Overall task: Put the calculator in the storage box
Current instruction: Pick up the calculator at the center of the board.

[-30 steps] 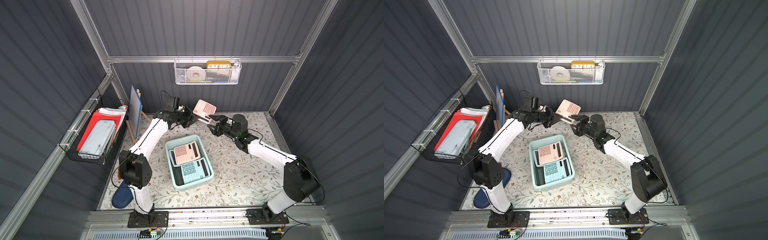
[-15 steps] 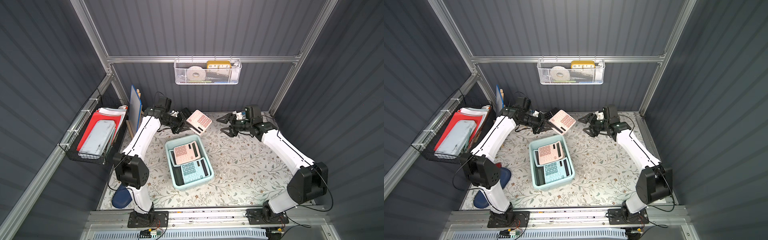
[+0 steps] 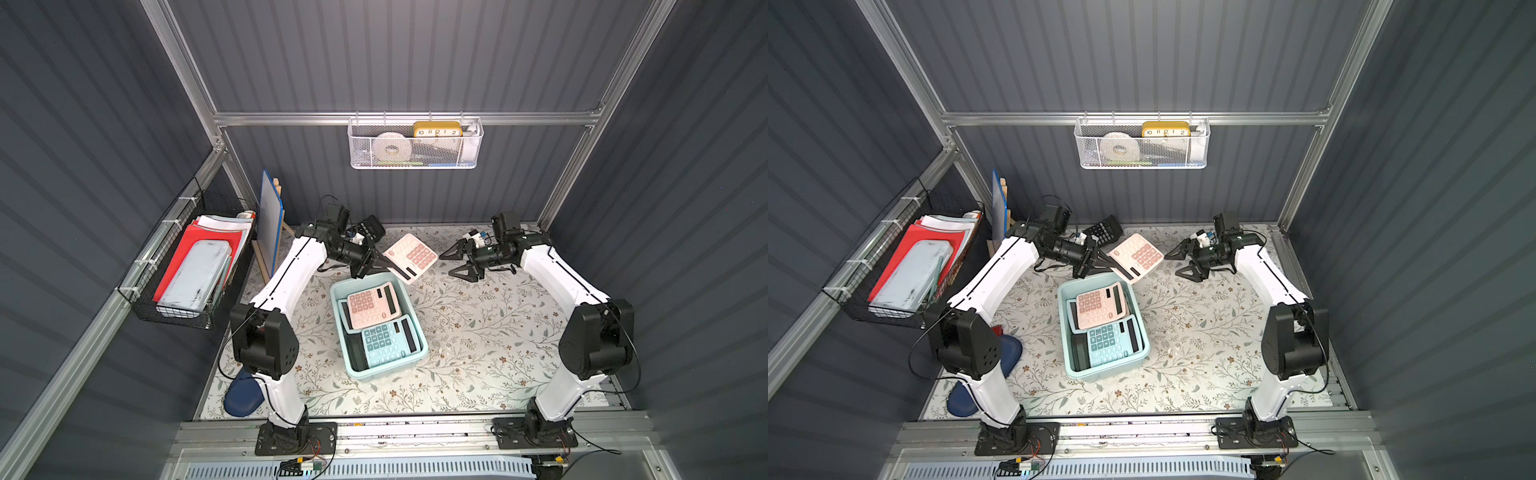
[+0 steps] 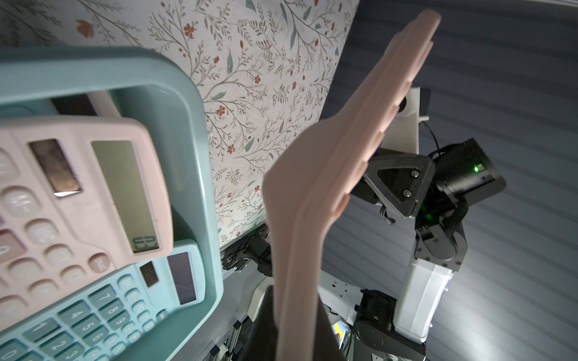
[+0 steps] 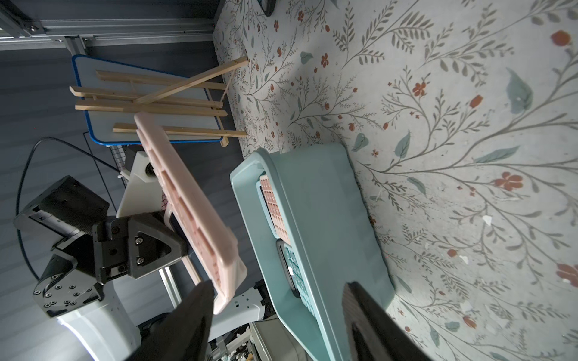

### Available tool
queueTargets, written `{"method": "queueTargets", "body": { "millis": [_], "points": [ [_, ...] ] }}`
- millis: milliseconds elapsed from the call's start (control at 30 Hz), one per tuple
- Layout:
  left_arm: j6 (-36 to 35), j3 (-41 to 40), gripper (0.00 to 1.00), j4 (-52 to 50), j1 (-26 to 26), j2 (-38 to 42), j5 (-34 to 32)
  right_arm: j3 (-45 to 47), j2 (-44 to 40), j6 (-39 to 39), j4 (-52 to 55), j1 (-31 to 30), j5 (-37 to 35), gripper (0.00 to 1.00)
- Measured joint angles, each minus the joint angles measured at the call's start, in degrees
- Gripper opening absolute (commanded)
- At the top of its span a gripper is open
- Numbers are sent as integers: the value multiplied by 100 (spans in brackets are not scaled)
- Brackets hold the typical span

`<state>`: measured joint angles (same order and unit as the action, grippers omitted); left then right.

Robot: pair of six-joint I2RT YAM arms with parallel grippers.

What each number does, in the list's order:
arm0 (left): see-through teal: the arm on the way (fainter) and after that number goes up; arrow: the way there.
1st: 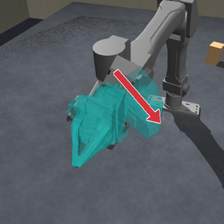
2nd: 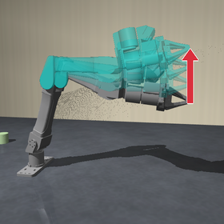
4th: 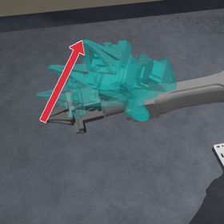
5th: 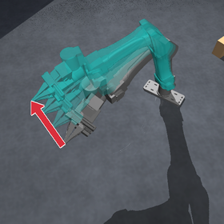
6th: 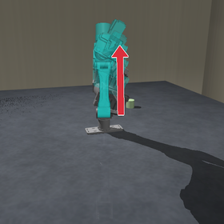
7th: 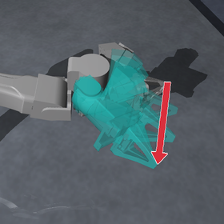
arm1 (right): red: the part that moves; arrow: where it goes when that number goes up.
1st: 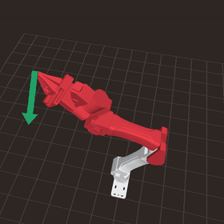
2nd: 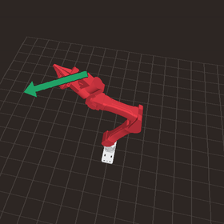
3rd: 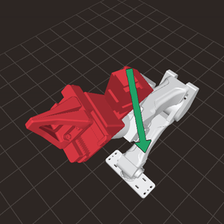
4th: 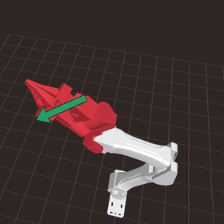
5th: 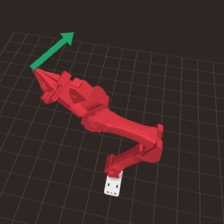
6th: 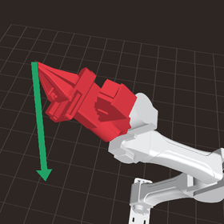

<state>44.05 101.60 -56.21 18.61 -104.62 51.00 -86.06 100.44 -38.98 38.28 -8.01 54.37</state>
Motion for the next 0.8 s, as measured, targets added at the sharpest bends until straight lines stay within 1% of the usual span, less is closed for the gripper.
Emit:
{"method": "queueTargets", "body": {
  "millis": [167,367,600,800],
  "points": [
    [7,-22,0,48,127,0,225,0,31,2,-166,229,540,68],
    [46,-22,0,118,238,-13,352,20,105,-223,-573,264,1082,64],
    [136,-57,0,243,369,-94,466,122,286,-400,-833,256,1493,55],
    [179,-66,0,264,393,-131,496,151,308,-402,-874,254,1663,48]
  ]
}}
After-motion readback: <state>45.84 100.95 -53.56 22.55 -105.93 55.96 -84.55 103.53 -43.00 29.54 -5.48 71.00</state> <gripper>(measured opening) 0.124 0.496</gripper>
